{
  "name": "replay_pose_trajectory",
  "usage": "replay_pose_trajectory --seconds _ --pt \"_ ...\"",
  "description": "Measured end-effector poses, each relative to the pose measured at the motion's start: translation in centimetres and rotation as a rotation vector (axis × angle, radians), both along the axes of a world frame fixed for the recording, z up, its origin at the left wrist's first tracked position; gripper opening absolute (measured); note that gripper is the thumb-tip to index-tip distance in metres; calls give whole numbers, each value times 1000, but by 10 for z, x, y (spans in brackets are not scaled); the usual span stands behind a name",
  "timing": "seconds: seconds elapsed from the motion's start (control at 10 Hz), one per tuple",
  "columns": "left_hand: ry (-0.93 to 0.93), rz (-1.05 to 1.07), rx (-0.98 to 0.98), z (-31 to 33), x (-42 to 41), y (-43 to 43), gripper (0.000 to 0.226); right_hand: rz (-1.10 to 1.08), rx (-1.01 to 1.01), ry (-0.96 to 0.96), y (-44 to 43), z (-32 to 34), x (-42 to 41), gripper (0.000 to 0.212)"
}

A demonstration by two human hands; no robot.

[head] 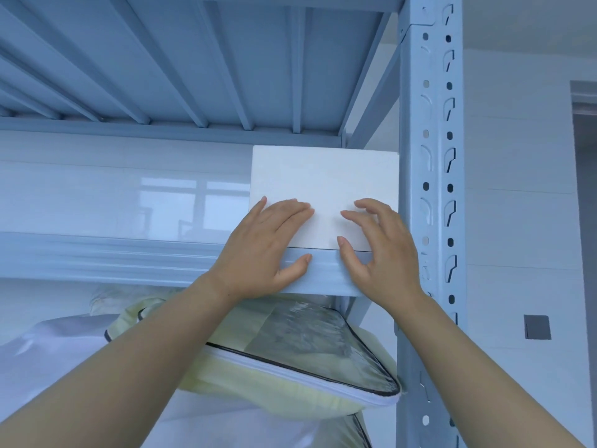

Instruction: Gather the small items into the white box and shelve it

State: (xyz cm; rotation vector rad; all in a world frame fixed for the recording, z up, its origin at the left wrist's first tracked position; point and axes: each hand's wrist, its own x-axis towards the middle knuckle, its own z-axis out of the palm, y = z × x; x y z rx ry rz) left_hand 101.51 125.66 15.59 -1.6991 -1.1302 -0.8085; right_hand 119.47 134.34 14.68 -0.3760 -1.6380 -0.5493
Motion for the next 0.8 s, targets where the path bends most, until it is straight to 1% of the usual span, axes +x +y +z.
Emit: replay_pose_trajectory --seconds 0.1,0.2,0.3,0.4,0.6,0.8 --pt "-6 10 6 -10 1 -14 54 18 -26 -21 -12 0 0 31" --pt "-19 22 -12 -16 0 -31 53 33 -41 -65 -34 -2 -4 29" --pt "-13 31 -25 -15 -2 -51 55 78 -63 -56 -60 -4 -5 28" --pt "-53 1 -32 -13 -5 -76 54 74 -69 -67 -86 -5 -6 27" --pt "-23 -86 -87 -19 -13 -133 50 107 -76 -55 -135 -12 -3 36" --pt "24 -91 -88 -25 -23 -192 51 121 -56 -102 -200 -25 -13 36"
